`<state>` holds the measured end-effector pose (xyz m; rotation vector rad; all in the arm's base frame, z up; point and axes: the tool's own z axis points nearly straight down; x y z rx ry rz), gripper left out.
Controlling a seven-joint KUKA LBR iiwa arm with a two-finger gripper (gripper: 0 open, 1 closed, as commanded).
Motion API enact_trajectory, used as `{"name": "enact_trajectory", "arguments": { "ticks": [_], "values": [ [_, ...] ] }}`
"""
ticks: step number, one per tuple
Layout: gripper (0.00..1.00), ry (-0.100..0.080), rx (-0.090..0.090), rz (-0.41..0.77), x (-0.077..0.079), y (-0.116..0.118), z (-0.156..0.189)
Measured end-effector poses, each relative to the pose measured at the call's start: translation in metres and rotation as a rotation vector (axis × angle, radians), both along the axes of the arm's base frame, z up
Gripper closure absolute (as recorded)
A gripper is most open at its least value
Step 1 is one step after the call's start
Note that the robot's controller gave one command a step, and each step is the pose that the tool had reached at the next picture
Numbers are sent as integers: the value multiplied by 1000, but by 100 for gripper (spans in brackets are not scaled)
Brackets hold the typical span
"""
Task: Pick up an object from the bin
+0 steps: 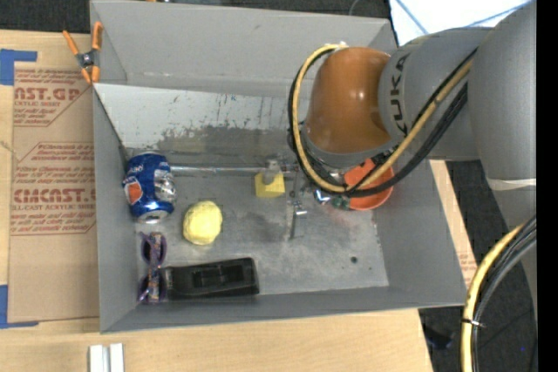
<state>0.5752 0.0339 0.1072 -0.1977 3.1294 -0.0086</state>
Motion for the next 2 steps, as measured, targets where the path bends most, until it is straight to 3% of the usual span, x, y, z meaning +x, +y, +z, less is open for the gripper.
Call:
{"name": "enact_trajectory", "arguments": {
  "ticks": [1, 2],
  "values": [
    [0, -4, 7, 88, 3, 28, 3],
    [0, -4, -2, 363, -3, 41, -18]
  ]
}}
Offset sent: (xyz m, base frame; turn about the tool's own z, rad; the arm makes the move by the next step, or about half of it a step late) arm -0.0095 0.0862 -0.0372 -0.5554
